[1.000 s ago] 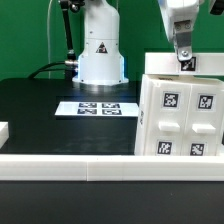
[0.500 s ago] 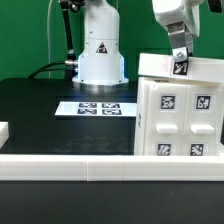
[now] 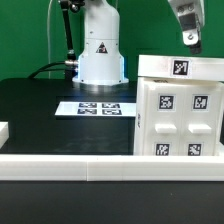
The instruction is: Assemble cabinet
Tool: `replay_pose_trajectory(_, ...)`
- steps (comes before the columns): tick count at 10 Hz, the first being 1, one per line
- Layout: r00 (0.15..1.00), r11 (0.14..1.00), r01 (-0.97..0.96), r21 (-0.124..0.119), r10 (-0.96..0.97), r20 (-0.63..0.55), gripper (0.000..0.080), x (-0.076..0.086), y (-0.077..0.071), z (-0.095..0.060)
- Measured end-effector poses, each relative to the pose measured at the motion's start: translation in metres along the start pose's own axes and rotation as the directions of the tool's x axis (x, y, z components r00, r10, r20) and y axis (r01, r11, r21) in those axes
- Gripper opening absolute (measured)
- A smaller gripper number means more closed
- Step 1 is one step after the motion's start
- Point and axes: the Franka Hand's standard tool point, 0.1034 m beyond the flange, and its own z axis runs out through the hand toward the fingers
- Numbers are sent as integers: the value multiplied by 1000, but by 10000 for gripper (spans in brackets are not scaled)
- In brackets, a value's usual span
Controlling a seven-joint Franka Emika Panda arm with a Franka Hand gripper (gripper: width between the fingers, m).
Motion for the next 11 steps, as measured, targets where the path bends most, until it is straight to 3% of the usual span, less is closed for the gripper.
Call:
replay_pose_trajectory(2, 997, 997, 75, -17, -75, -1, 797, 1, 2, 2)
replay_pose_trajectory(4, 971, 969, 240, -61, -240, 16, 797, 1, 1, 0)
replay_pose_trajectory(6, 872, 867, 490, -93, -486, 61, 797, -3, -1, -3)
replay_pose_trajectory(10, 699, 695, 715, -71, -710, 86, 797, -2, -4, -4)
replay_pose_trajectory(11, 620, 617, 784, -68, -779, 95, 797, -2, -4, -4)
